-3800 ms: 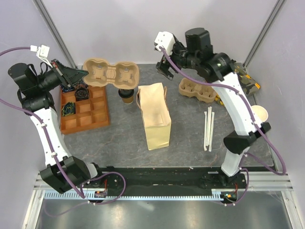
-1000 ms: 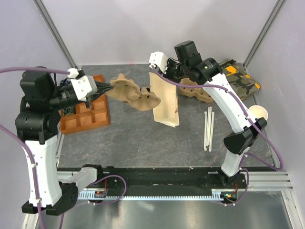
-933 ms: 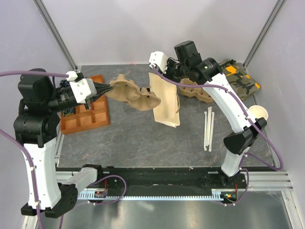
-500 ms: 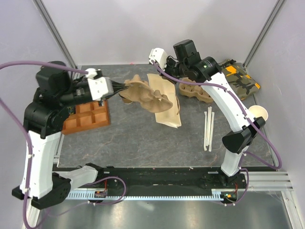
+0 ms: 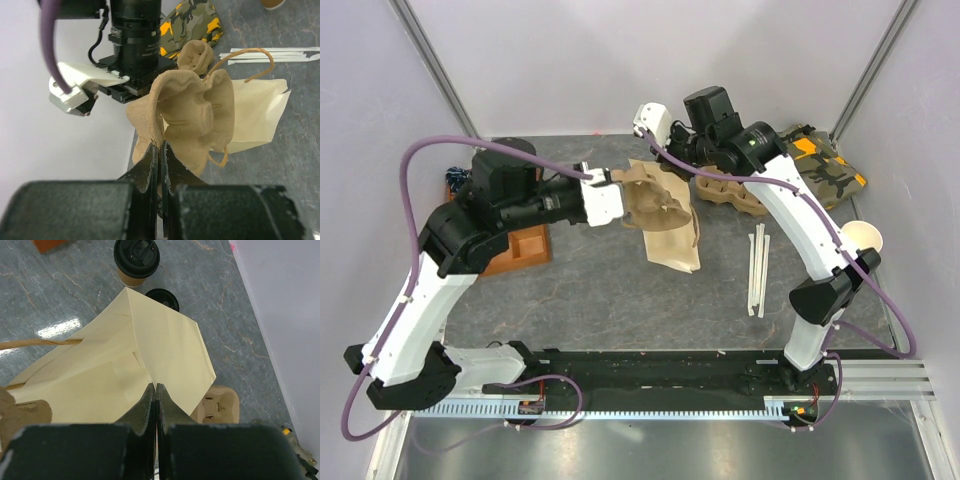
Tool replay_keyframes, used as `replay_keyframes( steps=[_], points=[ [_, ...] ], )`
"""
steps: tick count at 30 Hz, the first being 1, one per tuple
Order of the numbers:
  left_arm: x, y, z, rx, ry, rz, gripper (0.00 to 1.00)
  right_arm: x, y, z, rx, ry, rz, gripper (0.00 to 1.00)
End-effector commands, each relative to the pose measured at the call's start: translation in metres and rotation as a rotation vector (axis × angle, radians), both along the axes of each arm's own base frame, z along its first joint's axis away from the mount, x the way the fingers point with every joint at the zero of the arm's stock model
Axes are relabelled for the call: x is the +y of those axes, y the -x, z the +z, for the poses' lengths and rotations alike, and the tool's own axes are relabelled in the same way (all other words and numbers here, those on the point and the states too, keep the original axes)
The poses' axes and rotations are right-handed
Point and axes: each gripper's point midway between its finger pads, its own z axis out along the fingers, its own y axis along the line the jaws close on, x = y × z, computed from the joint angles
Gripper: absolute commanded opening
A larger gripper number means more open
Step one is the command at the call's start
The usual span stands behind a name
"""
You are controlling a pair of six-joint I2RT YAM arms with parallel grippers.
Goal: Pack the takeout coffee
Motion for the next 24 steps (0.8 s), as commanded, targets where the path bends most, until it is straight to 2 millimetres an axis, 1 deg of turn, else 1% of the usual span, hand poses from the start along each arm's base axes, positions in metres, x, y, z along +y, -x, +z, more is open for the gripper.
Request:
replay_keyframes(
  steps=[1, 4, 6, 7, 9, 10, 11, 15, 16, 17, 18, 21, 22, 23, 24],
  points=[
    [0.000, -0.011, 0.001, -0.137, -0.068, 0.049, 0.02, -0.004, 0.014, 0.014, 0.015, -0.049, -0.021, 0.00],
    [-0.004, -0.013, -0.006, -0.141, -0.097, 0.052, 0.02, -0.004, 0.018, 0.012, 0.042, -0.061, -0.032, 0.00],
    [-0.010, -0.013, -0.009, -0.153, -0.114, 0.046, 0.02, -0.006, 0.020, 0.015, 0.041, -0.066, -0.043, 0.00],
    [-0.009, -0.016, -0.009, -0.172, -0.132, 0.063, 0.02, -0.007, 0.021, 0.014, 0.049, -0.068, -0.051, 0.00],
    [-0.015, -0.013, -0.009, -0.190, -0.144, 0.052, 0.02, -0.008, 0.023, 0.017, 0.054, -0.075, -0.060, 0.00],
    [-0.015, -0.015, -0.007, -0.210, -0.151, 0.063, 0.02, -0.009, 0.025, 0.016, 0.066, -0.078, -0.067, 0.00],
    [-0.019, -0.012, -0.005, -0.221, -0.149, 0.053, 0.02, -0.009, 0.025, 0.015, 0.072, -0.078, -0.075, 0.00],
    [-0.027, -0.001, 0.013, -0.257, -0.112, 0.019, 0.02, -0.012, 0.024, 0.012, 0.085, -0.072, -0.101, 0.00],
    [-0.028, 0.000, 0.013, -0.275, -0.125, 0.023, 0.02, -0.012, 0.024, 0.011, 0.090, -0.074, -0.106, 0.00],
    [-0.035, 0.010, 0.013, -0.291, -0.134, -0.016, 0.02, -0.012, 0.024, 0.010, 0.092, -0.072, -0.109, 0.00],
    [-0.035, 0.009, 0.012, -0.317, -0.159, -0.011, 0.02, -0.012, 0.023, 0.010, 0.092, -0.072, -0.110, 0.00],
    [-0.042, 0.012, 0.004, -0.322, -0.206, -0.031, 0.02, -0.012, 0.024, 0.010, 0.093, -0.075, -0.113, 0.00],
    [-0.044, 0.010, -0.003, -0.323, -0.237, -0.028, 0.02, -0.012, 0.025, 0.010, 0.096, -0.074, -0.114, 0.00],
    [-0.047, 0.013, -0.012, -0.328, -0.267, -0.044, 0.02, -0.013, 0.024, 0.010, 0.096, -0.072, -0.118, 0.00],
    [-0.046, 0.011, -0.015, -0.347, -0.293, -0.035, 0.02, -0.014, 0.024, 0.010, 0.095, -0.071, -0.123, 0.00]
  ],
)
